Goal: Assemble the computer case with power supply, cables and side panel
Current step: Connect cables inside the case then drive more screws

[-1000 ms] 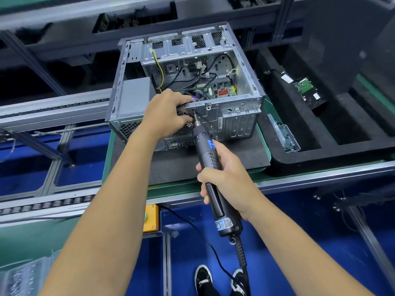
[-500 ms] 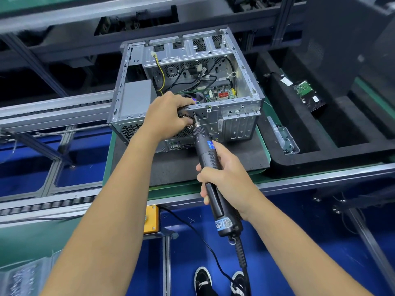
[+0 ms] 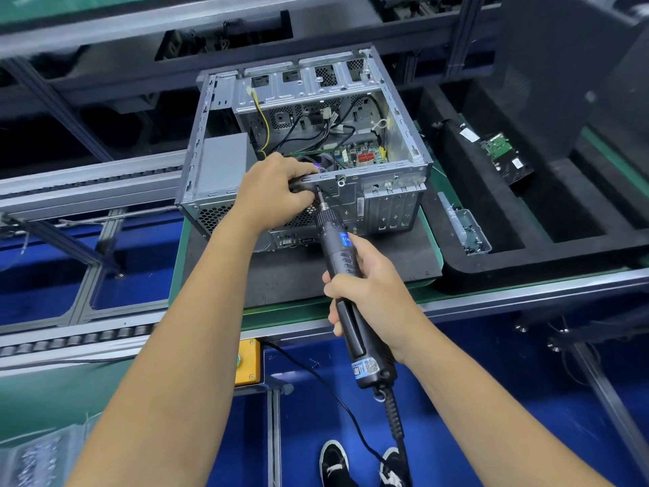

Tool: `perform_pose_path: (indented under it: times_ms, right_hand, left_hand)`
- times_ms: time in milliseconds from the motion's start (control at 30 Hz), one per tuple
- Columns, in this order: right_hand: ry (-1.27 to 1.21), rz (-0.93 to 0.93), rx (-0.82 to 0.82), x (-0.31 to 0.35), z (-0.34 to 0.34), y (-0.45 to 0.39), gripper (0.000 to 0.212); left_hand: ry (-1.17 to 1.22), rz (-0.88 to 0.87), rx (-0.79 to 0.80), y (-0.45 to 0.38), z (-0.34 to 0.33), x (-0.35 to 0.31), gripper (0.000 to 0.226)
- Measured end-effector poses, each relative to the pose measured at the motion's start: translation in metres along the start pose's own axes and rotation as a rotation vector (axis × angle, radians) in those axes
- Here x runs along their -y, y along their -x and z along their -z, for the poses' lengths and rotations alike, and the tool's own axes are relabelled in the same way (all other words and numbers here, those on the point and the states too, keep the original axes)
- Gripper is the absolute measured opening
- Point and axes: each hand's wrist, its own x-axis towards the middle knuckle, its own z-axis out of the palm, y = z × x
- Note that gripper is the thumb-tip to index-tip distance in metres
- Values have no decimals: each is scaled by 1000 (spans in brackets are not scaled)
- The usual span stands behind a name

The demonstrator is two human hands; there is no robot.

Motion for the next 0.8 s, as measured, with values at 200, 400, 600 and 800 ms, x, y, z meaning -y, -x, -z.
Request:
perform_pose_path:
  times_ms: [200,400,600,800]
  right_hand:
    - [-70,-30,5,-3,-2,2,62]
    - [26,-15,161,1,11,7,86]
    - [46,56,47,-1,0,9,74]
    - [110,92,-2,-3,-13,5,57]
  left_hand:
    - [59,3,34,3,6,-5,47]
    - [11,-14,13,2,3,-2,29]
    - [-14,-9,12,0,1,0,31]
    - [-14,-7,47,-1,3,4,35]
